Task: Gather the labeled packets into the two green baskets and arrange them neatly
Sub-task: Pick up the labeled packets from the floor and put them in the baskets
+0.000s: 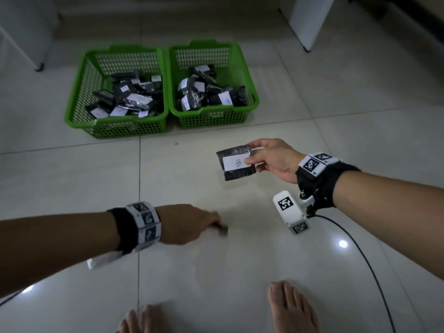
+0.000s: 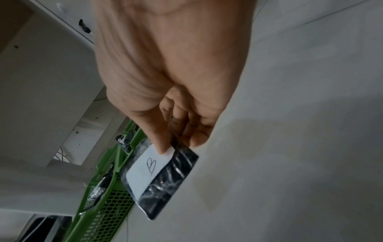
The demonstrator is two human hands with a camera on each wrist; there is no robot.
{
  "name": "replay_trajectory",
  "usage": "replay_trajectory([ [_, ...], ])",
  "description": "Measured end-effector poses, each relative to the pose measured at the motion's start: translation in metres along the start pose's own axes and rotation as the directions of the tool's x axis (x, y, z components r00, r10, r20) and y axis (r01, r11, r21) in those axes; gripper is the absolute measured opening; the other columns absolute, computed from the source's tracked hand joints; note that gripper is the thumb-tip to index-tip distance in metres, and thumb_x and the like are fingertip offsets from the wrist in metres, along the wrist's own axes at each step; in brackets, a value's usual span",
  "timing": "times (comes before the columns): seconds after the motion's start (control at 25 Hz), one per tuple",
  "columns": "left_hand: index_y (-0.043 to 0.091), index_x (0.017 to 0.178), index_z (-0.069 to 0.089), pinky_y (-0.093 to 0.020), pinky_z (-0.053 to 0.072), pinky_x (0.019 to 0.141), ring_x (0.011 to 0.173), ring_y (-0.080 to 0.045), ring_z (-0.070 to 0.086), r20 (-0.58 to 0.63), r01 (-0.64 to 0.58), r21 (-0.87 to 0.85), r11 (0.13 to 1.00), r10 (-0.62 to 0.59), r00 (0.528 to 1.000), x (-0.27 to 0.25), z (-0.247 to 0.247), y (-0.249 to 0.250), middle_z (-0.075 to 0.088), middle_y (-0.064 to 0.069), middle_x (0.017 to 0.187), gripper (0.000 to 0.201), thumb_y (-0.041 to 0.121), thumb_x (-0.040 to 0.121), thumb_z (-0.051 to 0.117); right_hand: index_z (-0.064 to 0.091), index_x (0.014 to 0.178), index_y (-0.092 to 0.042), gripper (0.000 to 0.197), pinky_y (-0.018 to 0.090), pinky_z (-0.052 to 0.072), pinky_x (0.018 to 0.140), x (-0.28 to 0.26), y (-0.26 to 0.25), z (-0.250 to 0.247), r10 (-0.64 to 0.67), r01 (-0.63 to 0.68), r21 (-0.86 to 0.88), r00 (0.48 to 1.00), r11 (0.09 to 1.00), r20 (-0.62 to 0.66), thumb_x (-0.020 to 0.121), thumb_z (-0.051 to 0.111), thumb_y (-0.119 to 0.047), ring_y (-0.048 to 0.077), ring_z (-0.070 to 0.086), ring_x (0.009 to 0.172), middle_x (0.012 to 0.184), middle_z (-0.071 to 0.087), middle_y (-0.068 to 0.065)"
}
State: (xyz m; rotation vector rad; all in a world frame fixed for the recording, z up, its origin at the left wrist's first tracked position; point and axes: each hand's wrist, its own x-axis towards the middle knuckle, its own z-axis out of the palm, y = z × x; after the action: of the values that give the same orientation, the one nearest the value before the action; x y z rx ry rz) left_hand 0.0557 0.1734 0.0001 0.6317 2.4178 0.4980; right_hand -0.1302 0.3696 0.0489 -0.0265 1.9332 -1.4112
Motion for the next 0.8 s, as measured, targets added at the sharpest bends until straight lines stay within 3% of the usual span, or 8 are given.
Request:
replay_trajectory([
  [0.04,0.023,0.124,0.047,-0.026,0.051,0.073,0.09,-0.02,0.066,-0.094,0.103,-0.241,0.965,-0.128,0.987,-0.001,-0.01,-0.005,0.067,-0.003,0.107,0.028,0.012,0.099,0.044,0.068,0.104,-0.011,0.033,0.027,0.043,0.054,0.003,-0.002,0.0,-0.004,0.004,0.021,1.0,1.0,-0.015,0.081,0.072,0.012,0.026,0.067,0.087,0.104,0.076,0.018],
  [0.12,0.009,0.117,0.051,-0.027,0.058,0.075,0.084,-0.021,0.071,-0.245,0.074,-0.685,0.725,-0.324,0.914,-0.005,-0.03,-0.02,0.07,-0.013,0.101,0.02,0.0,0.1,0.046,0.067,0.105,-0.014,0.03,0.028,0.042,0.055,0.008,-0.008,-0.001,-0.017,0.018,0.05,1.0,0.999,-0.024,0.084,0.072,0.007,0.023,0.066,0.085,0.1,0.076,0.014],
  [0.2,-0.003,0.121,0.053,-0.035,0.06,0.082,0.087,-0.031,0.072,-0.278,-0.026,-0.876,0.481,-0.461,0.842,-0.016,-0.048,-0.033,0.067,-0.022,0.105,0.025,-0.009,0.098,0.045,0.067,0.111,-0.015,0.03,0.029,0.044,0.056,0.015,-0.015,0.003,-0.037,0.039,0.058,0.999,0.998,-0.025,0.087,0.071,0.004,0.022,0.067,0.084,0.101,0.075,0.011],
  [0.28,-0.006,0.124,0.052,-0.034,0.06,0.08,0.087,-0.034,0.07,-0.291,-0.065,-0.913,0.404,-0.531,0.796,-0.023,-0.061,-0.042,0.065,-0.027,0.108,0.029,-0.013,0.097,0.045,0.066,0.112,-0.013,0.028,0.03,0.046,0.057,0.021,-0.023,0.009,-0.057,0.058,0.078,0.998,0.995,-0.018,0.09,0.067,0.004,0.02,0.068,0.079,0.093,0.076,0.006],
  [0.44,0.004,0.131,0.045,-0.033,0.059,0.068,0.082,-0.032,0.072,-0.417,-0.167,-0.898,0.408,-0.666,0.619,-0.039,-0.091,-0.067,0.07,-0.021,0.098,0.043,-0.01,0.092,0.057,0.068,0.11,-0.016,0.031,0.032,0.05,0.055,0.039,-0.05,0.039,-0.168,0.17,0.033,0.985,0.985,-0.038,0.09,0.064,0.008,0.019,0.063,0.075,0.09,0.07,0.004],
  [0.56,0.011,0.121,0.039,-0.037,0.057,0.064,0.076,-0.027,0.073,-0.574,-0.194,-0.813,0.549,-0.703,0.42,-0.046,-0.12,-0.096,0.073,-0.013,0.091,0.038,-0.003,0.093,0.06,0.071,0.094,-0.017,0.026,0.034,0.053,0.054,0.059,-0.078,0.059,-0.324,0.314,-0.097,0.937,0.945,-0.13,0.09,0.064,0.008,0.018,0.06,0.067,0.088,0.069,0.007],
  [0.68,0.022,0.114,0.046,-0.035,0.056,0.064,0.075,-0.017,0.067,-0.699,-0.016,-0.696,0.718,-0.673,0.242,-0.052,-0.15,-0.129,0.069,-0.001,0.094,0.027,0.012,0.094,0.062,0.074,0.1,-0.018,0.025,0.03,0.058,0.058,0.082,-0.107,0.073,-0.448,0.415,-0.177,0.862,0.892,-0.236,0.091,0.066,0.004,0.019,0.066,0.067,0.095,0.073,0.005],
  [0.8,0.026,0.12,0.05,-0.031,0.052,0.066,0.08,-0.014,0.063,-0.721,0.139,-0.642,0.754,-0.656,0.223,-0.053,-0.172,-0.167,0.064,0.005,0.095,0.026,0.025,0.095,0.059,0.07,0.121,-0.017,0.037,0.029,0.061,0.078,0.113,-0.123,0.08,-0.513,0.468,-0.221,0.82,0.856,-0.253,0.089,0.07,0.001,0.019,0.071,0.088,0.103,0.074,0.006],
])
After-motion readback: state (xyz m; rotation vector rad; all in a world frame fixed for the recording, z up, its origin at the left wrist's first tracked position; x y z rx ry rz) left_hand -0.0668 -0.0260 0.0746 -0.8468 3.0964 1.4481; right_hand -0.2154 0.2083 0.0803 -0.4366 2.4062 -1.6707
